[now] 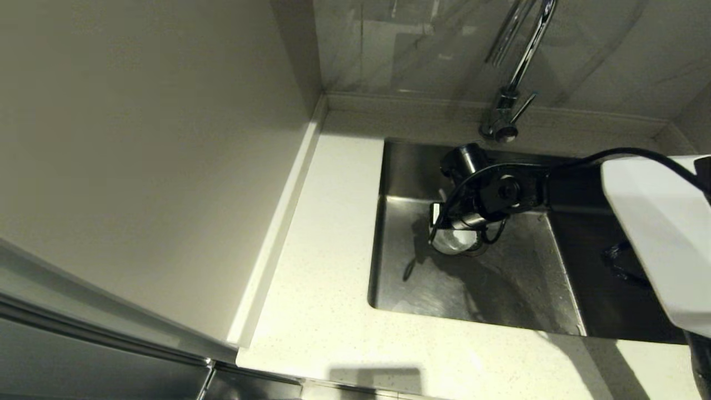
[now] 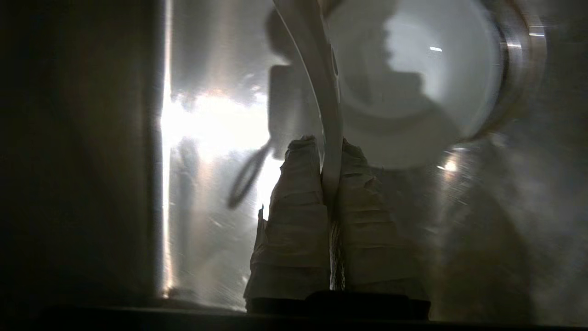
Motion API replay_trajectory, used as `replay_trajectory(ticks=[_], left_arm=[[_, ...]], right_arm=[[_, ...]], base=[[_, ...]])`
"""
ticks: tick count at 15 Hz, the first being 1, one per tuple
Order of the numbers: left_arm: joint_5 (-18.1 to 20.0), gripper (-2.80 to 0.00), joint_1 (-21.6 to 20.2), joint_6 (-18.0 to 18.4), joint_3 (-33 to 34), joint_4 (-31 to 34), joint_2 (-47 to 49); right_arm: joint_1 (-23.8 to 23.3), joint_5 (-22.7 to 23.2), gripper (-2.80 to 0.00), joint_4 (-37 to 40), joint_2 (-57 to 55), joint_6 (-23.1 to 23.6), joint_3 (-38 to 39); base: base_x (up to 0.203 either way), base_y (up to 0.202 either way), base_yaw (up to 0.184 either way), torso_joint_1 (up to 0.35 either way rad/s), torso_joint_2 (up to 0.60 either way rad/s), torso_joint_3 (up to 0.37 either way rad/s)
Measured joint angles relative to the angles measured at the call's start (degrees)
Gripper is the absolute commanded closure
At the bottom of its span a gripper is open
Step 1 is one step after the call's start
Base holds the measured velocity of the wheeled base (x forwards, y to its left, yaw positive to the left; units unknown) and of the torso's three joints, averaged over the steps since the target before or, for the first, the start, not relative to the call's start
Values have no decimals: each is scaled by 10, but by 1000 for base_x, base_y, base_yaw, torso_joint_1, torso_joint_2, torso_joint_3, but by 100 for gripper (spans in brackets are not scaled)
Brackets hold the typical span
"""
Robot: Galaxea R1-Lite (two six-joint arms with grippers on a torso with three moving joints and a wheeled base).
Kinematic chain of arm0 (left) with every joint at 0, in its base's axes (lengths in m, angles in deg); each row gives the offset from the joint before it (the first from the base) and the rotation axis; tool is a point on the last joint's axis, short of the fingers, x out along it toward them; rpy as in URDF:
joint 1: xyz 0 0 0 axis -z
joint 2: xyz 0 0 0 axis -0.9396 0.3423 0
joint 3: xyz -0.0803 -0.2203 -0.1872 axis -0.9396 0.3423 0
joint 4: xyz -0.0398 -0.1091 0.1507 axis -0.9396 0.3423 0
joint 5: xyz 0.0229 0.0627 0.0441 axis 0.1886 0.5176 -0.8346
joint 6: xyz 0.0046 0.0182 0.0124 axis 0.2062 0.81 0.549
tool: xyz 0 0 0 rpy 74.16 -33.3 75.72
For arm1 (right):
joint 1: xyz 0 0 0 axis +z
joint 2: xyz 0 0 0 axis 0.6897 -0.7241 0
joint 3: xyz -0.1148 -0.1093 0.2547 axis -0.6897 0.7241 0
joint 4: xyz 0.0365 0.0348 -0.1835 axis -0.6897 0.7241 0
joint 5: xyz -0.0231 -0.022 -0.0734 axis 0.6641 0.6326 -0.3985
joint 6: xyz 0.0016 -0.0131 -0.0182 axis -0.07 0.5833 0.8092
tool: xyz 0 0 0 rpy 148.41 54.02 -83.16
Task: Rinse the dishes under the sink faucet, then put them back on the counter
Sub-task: Put a spoon into the sink
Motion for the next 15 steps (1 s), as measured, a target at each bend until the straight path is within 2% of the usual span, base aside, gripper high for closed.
replay_trajectory(ticks=[2, 5, 9, 15], left_arm=[[0, 0, 0, 0, 0, 0, 0], [0, 0, 0, 0, 0, 0, 0], [0, 0, 0, 0, 0, 0, 0], [0, 0, 0, 0, 0, 0, 0]], right_arm=[[2, 21, 0, -45, -31, -2, -15], [-2, 22, 0, -100, -57, -2, -19], [-19, 21, 0, -140, -76, 4, -20], [-39, 19, 0, -172, -88, 37, -22]], base=[[0, 0, 0, 0, 0, 0], [0, 0, 0, 0, 0, 0], [0, 0, 0, 0, 0, 0], [0, 0, 0, 0, 0, 0]])
